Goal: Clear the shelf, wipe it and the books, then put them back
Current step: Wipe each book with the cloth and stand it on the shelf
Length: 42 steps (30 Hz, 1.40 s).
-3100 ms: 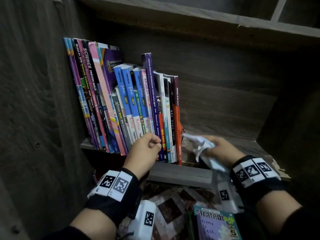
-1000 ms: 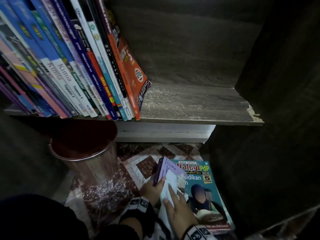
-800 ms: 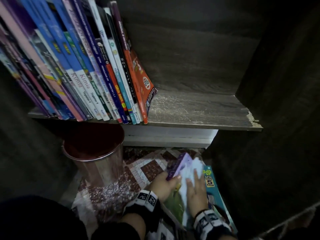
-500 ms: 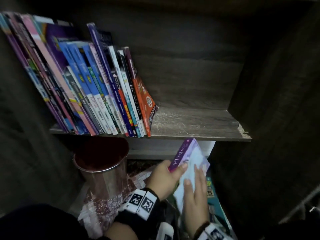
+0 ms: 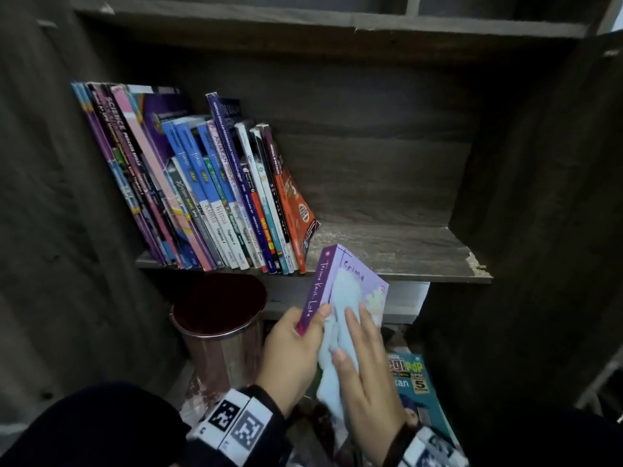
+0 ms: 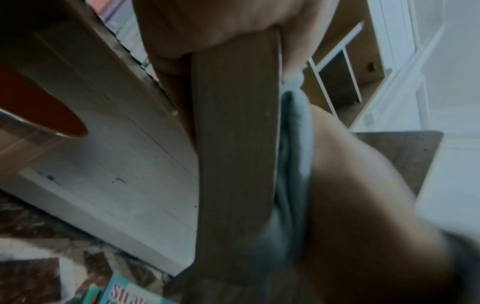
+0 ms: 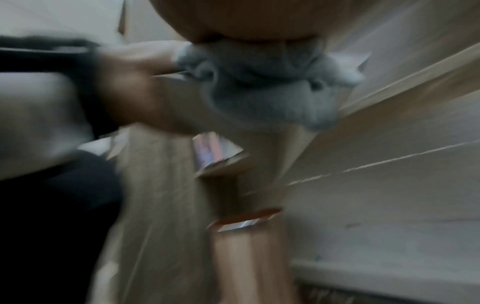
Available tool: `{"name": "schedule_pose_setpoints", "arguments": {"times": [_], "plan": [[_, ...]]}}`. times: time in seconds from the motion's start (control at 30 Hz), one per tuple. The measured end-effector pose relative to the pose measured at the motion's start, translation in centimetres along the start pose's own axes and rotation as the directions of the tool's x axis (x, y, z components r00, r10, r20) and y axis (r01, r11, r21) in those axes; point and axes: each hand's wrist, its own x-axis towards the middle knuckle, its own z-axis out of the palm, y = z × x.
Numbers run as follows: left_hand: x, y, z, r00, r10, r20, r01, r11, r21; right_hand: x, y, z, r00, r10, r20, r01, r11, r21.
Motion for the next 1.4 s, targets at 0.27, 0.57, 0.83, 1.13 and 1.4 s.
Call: {"name": "schedule_pose_setpoints", "arguments": {"times": [0.27, 0.57, 0.83, 1.13, 1.4], "plan": [[-1.7, 1.0, 0.8, 0.997, 0.077, -0.020, -0.077, 0.997, -0.012, 5.9, 1.7, -2.0, 0.907, 0.393, -0.151, -0.340, 0.896, 0.287], [-2.1, -1.1, 0.2, 0.975, 0.214, 0.054, -0.220, 0.960, 0.171, 6.1, -0.7, -2.9, 0.921, 0.201, 0.334, -0.388, 0.390, 0.835], [-0.1, -0.5, -1.3, 0.916, 0.333, 0.225, -0.372, 0.915, 0.157, 6.3, -0.6, -4.4, 0.920, 0.362, 0.147, -0.279, 0.344, 0.897], [1.7, 1.1, -3.3, 0.905, -0.236, 0.355, 0.407, 0.726, -0.555, 6.1, 0.0, -4.2, 0.927, 0.358, 0.106, -0.244, 0.363, 0.899], [2.0, -0.3, -3.0, 0.994, -0.027, 0.102, 0.064, 0.923, -0.379, 2.3, -0.6, -1.4, 0.966, 0.077, 0.246, -0.019, 0.973, -0.232]]}}
